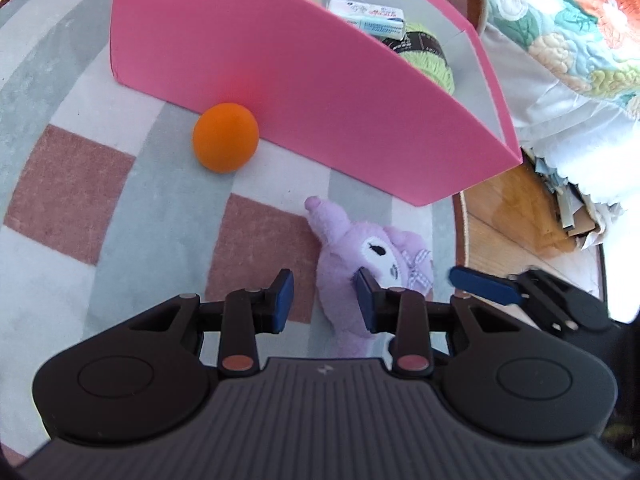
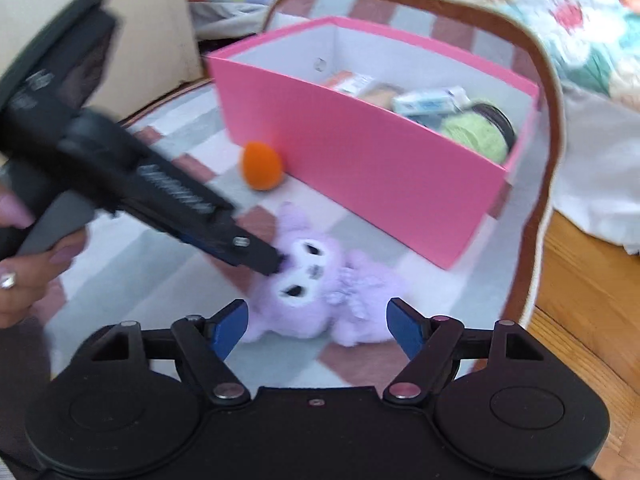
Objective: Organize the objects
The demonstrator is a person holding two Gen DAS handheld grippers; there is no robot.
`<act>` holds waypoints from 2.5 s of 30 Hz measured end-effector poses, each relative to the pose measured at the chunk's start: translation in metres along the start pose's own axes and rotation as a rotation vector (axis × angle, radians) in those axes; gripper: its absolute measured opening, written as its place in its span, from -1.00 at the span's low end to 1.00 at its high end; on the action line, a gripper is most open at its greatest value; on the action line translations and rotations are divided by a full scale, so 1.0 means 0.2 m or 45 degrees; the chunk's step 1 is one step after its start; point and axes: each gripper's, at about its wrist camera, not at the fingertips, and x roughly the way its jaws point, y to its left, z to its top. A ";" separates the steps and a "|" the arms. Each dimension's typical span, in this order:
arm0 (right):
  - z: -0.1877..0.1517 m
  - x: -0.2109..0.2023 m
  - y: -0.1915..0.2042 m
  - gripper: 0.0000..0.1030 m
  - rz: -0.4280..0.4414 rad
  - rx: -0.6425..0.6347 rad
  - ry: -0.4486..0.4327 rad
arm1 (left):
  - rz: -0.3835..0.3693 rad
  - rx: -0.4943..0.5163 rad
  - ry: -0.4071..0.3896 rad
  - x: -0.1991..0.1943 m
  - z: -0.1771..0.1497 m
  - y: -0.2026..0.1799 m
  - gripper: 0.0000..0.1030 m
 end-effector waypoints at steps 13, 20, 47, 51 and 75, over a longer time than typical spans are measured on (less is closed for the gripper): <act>-0.02 0.18 -0.06 0.81 0.096 0.188 0.077 | -0.088 -0.071 -0.036 0.08 -0.03 -0.01 -0.22; -0.05 0.13 0.00 0.79 -0.016 0.314 0.095 | -0.077 0.013 -0.042 0.04 -0.10 -0.08 -0.26; 0.55 -0.52 0.28 0.67 -0.018 0.240 -0.309 | -0.095 0.277 -0.236 -0.88 0.35 -0.35 -0.27; 0.68 -0.46 0.21 0.53 -0.022 0.243 -0.308 | -0.094 0.256 -0.223 -0.81 0.52 -0.35 -0.27; 0.68 0.38 -0.32 0.27 0.048 0.581 0.148 | 0.061 0.136 0.154 0.09 0.83 -0.08 -0.28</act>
